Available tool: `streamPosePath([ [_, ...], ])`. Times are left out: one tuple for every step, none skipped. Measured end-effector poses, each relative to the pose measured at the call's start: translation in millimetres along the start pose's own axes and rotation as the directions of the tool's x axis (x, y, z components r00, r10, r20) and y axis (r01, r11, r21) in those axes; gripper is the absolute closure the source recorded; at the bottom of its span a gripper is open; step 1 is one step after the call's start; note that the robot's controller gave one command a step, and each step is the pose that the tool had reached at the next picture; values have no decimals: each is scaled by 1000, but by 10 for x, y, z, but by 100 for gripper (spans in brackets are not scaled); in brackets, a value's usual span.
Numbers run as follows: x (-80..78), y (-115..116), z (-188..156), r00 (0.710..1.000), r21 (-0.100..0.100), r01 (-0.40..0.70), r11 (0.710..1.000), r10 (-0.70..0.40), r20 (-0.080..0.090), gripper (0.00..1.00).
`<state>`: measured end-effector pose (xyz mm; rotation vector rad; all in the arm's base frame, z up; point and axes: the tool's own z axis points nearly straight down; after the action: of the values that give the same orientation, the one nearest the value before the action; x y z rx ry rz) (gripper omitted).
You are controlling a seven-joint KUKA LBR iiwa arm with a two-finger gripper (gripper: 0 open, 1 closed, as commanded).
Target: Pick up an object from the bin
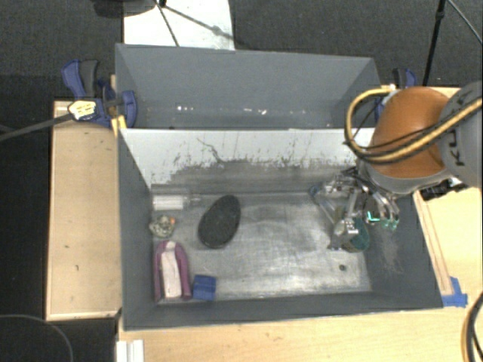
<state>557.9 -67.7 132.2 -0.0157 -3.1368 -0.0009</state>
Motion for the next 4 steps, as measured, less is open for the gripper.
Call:
streamPosePath([
  [108,-800,611,982,1,-188,982,188,11,0],
  [312,-800,311,918,-2,-396,918,396,5,0],
  [455,-821,246,843,-2,-538,843,538,0,0],
  [520,-713,601,680,-16,-733,680,733,0,0],
])
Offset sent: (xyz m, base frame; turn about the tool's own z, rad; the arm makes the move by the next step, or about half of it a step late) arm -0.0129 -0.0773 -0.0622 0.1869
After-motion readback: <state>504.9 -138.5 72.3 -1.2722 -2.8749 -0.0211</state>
